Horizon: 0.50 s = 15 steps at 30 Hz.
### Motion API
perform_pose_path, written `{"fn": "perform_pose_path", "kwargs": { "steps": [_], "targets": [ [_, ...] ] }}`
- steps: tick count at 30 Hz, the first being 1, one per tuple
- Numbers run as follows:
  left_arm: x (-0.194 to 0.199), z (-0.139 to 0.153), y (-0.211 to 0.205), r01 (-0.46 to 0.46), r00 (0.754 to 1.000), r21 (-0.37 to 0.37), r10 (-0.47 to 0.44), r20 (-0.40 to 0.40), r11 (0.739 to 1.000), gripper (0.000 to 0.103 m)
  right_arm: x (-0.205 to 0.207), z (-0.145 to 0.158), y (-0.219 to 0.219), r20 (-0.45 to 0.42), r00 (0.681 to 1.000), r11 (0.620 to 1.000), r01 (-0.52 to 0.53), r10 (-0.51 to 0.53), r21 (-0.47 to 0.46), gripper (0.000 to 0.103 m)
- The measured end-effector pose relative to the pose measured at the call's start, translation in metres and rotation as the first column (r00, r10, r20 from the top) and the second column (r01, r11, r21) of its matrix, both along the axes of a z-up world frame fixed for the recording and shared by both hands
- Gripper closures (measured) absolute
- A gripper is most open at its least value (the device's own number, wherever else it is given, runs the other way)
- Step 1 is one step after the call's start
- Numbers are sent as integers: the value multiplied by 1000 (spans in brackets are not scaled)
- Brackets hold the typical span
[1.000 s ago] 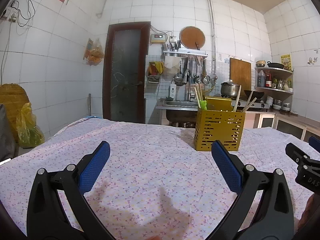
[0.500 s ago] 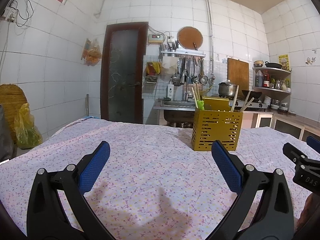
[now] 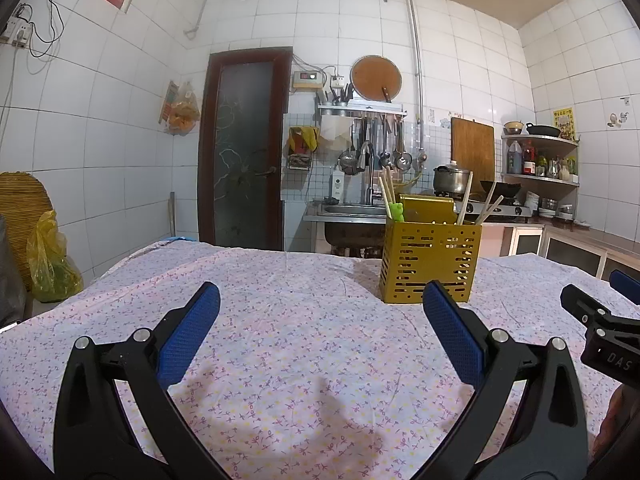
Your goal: Organize utensils
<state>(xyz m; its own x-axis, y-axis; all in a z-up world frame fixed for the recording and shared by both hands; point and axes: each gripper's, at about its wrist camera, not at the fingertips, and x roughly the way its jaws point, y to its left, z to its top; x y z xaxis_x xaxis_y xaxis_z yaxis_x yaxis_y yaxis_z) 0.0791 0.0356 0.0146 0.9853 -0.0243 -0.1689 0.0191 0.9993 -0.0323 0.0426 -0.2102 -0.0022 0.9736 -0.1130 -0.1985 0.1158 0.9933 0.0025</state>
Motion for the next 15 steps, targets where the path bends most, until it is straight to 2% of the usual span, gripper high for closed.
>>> {"fn": "perform_pose_path", "kwargs": {
  "steps": [15],
  "targets": [
    [1, -2, 3, 0, 1000, -4, 0, -8, 1000, 5, 0, -1, -1, -1, 1000, 1000, 1, -1, 0, 5]
  ]
}}
